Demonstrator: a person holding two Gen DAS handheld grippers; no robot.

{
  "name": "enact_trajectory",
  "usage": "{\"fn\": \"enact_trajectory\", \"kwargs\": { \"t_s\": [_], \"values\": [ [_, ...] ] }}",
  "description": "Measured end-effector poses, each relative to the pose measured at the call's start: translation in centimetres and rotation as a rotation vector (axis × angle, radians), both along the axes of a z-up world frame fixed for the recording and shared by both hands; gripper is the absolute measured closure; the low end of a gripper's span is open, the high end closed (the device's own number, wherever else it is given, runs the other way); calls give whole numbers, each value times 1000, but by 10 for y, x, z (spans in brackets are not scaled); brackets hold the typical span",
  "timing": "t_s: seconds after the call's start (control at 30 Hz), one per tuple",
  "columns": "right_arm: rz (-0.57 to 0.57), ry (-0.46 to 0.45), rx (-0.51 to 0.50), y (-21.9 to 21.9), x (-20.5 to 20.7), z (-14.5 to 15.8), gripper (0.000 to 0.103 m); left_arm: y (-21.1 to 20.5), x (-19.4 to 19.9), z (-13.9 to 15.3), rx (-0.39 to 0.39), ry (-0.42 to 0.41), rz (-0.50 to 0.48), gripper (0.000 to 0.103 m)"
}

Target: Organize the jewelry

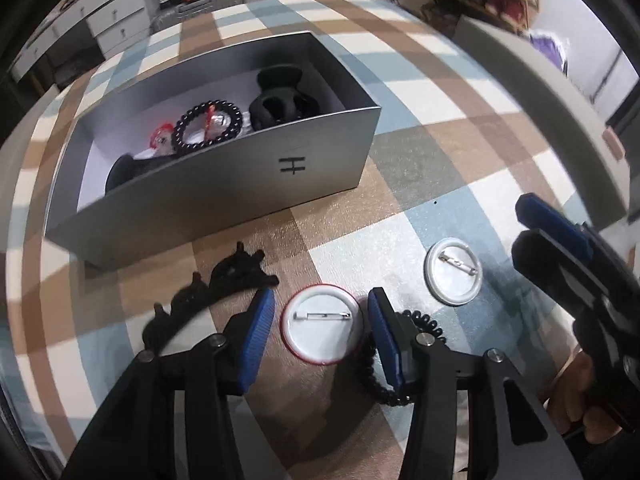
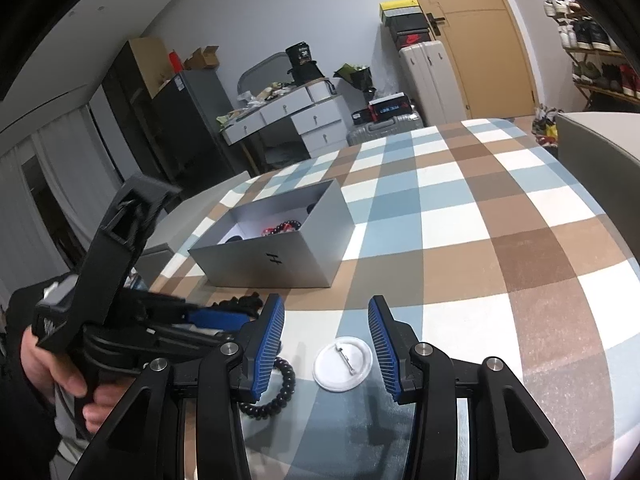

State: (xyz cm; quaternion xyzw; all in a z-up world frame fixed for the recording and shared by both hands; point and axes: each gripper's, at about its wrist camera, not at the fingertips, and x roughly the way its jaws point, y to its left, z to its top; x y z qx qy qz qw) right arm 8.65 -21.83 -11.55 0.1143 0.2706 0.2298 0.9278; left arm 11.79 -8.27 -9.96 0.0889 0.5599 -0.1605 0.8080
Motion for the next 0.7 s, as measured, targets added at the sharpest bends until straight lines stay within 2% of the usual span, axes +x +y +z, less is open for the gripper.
{"fn": "enact_trajectory", "kwargs": {
  "t_s": [0.2, 0.37, 0.53, 0.7],
  "values": [
    [8, 26, -60, 6, 0, -3, 49, 5, -6, -1, 21, -8, -27, 60],
    [8, 65, -131, 14, 1, -11, 49, 15, -14, 0, 23, -30, -50, 60],
    [-4, 109, -227, 23, 4, -25, 49, 27, -13, 0, 23, -39, -33, 58],
    [-15, 88, -323, 34, 0, -26, 49, 24, -12, 0, 26, -53, -31, 58]
  ]
}}
